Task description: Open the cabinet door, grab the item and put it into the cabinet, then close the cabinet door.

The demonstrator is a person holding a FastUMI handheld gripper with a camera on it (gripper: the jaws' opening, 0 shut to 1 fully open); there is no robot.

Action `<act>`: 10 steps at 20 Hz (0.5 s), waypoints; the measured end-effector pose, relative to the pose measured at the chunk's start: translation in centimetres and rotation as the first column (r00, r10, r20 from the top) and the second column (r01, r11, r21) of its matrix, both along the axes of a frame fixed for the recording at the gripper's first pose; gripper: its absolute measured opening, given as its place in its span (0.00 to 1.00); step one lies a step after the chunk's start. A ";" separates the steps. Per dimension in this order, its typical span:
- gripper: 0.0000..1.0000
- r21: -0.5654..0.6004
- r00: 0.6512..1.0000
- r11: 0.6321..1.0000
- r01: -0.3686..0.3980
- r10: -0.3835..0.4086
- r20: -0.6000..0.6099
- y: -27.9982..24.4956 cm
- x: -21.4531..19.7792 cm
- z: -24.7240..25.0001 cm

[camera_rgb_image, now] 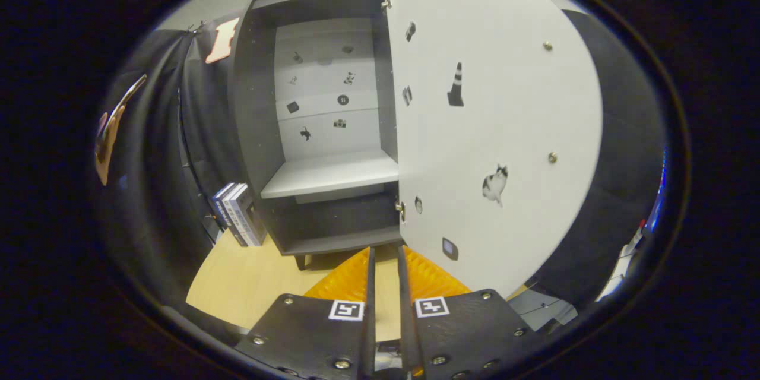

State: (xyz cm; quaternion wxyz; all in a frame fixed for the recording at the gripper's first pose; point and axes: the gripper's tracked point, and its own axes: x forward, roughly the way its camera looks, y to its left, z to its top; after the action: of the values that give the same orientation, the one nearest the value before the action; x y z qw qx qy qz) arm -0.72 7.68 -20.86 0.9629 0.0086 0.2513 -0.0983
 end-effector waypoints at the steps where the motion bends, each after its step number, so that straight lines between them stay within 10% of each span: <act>1: 0.17 0.007 0.999 1.000 -0.010 0.010 -0.030 0.1 0.0 -1.5; 10: 0.54 0.052 0.928 0.992 -0.113 0.125 -0.351 2.5 -1.6 -16.5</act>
State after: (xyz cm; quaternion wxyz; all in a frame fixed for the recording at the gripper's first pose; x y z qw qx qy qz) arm -2.36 10.18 -37.37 0.9059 -0.0095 0.4219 -0.0358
